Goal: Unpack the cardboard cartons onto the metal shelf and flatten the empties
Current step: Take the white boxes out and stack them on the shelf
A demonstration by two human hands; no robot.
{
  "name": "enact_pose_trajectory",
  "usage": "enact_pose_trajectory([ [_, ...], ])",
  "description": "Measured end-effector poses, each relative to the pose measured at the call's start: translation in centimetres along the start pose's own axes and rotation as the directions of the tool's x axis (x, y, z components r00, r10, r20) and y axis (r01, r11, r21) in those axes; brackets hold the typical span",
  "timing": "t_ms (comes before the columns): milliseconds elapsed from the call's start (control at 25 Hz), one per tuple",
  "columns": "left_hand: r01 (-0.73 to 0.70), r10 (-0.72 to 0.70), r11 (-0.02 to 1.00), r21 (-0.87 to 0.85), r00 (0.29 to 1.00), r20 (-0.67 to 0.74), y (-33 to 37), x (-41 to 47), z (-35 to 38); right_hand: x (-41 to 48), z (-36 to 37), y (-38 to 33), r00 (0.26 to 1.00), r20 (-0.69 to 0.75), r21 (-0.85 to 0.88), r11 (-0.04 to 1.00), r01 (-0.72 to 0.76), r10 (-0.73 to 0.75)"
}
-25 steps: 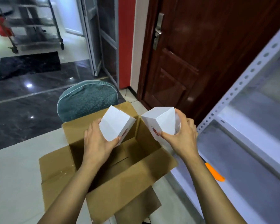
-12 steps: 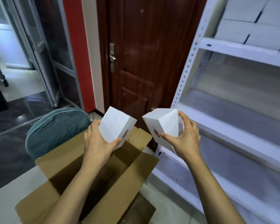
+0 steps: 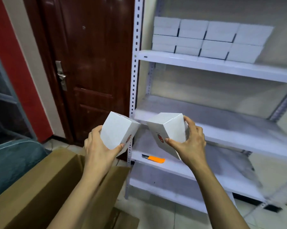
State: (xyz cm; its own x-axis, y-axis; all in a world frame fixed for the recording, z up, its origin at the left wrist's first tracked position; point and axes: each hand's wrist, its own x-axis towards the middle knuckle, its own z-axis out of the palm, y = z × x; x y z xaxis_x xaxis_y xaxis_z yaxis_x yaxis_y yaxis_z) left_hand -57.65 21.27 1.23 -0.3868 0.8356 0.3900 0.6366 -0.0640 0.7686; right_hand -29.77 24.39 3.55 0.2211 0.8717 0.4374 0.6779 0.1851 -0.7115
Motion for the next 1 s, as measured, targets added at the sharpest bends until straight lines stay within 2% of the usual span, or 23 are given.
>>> enact_pose_trajectory([
  [320,-0.131,0.144,0.981,-0.141,0.985,0.093,10.1,-2.5,7.2,1.0,-12.0,5.8,0.981,-0.182,-0.027,0.997,-0.072,0.066],
  [600,-0.184,0.21,0.956,-0.231,0.973,0.096,19.8,-5.8,13.2,2.9,-22.7,10.7,0.963,-0.26,-0.043,0.995,-0.086,0.072],
  [1000,-0.328,0.347,0.892,-0.311,0.938,0.008,32.6,-8.9,19.2,6.2,-34.4,14.6,0.929,-0.367,0.039,0.998,-0.044,0.055],
])
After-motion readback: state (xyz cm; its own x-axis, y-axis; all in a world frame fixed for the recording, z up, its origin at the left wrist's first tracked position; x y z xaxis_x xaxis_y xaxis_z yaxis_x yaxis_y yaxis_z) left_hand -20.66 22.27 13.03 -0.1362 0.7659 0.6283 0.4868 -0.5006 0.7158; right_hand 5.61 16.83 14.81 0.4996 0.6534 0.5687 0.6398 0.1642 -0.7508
